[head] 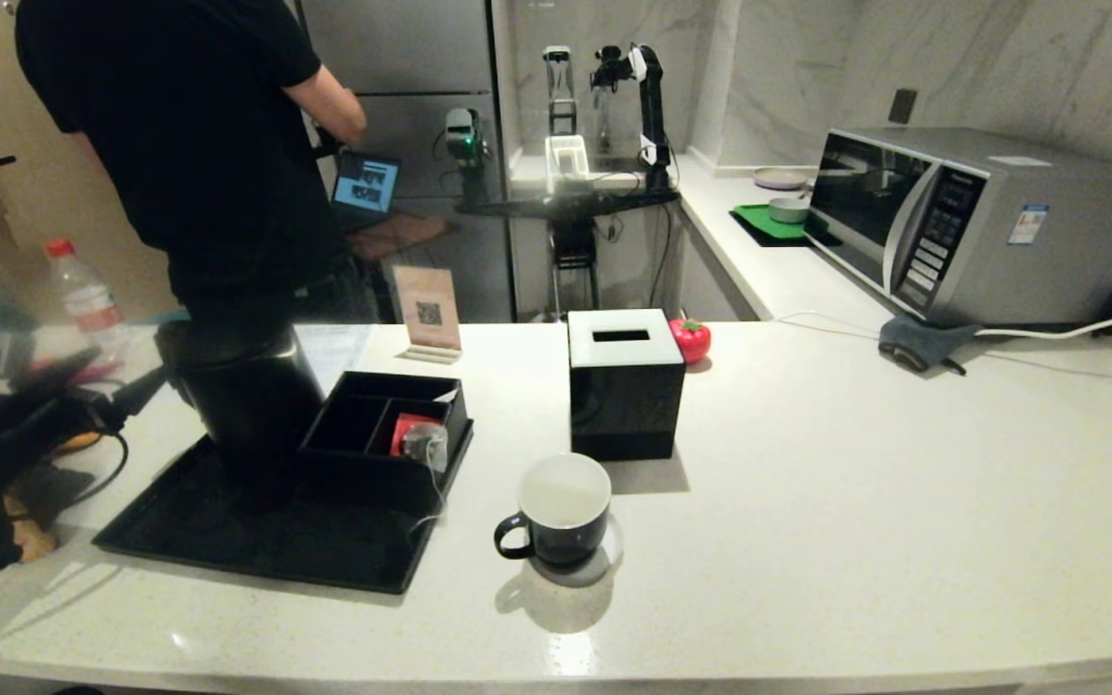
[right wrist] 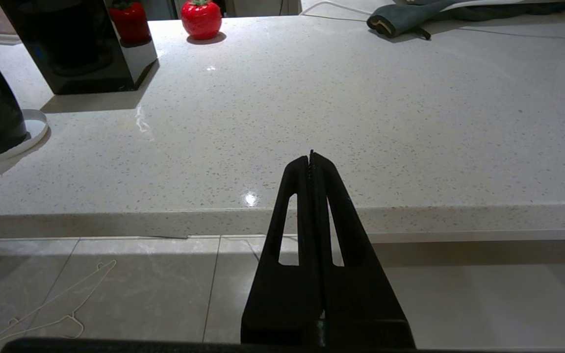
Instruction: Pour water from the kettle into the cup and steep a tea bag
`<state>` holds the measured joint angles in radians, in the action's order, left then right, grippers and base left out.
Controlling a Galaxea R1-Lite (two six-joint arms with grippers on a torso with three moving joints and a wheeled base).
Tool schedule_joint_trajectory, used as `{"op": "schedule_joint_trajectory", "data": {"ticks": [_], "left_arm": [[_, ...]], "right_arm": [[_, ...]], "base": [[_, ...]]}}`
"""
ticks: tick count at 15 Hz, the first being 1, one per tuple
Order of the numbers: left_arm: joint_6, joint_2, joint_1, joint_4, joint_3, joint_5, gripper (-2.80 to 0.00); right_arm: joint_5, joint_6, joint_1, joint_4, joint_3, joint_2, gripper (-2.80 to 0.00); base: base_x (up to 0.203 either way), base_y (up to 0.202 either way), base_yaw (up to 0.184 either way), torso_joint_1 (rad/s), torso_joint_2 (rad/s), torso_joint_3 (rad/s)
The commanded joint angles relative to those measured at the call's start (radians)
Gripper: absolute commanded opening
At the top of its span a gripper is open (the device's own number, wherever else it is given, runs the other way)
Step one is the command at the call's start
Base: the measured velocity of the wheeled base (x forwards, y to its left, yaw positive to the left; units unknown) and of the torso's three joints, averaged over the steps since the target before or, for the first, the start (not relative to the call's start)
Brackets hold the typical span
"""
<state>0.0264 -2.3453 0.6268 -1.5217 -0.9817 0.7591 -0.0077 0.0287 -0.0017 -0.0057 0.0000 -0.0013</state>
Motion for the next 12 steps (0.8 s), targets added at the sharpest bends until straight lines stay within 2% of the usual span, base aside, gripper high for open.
{"op": "schedule_joint_trajectory", "data": {"ticks": [1,12], "left_arm": [[0.003,-0.003,0.001,-0.026,-0.014,0.004,0.0],[0.005,-0.001,-0.025,-0.026,-0.014,0.005,0.0]], "right_arm": [[0.0,0.0,0.0,0.0,0.0,0.001,-2.8],[0.0,0.0,0.0,0.0,0.0,0.001,-2.8]], "base": [[0.0,0.0,0.0,0.0,0.0,0.0],[0.0,0.0,0.0,0.0,0.0,0.0]]}}
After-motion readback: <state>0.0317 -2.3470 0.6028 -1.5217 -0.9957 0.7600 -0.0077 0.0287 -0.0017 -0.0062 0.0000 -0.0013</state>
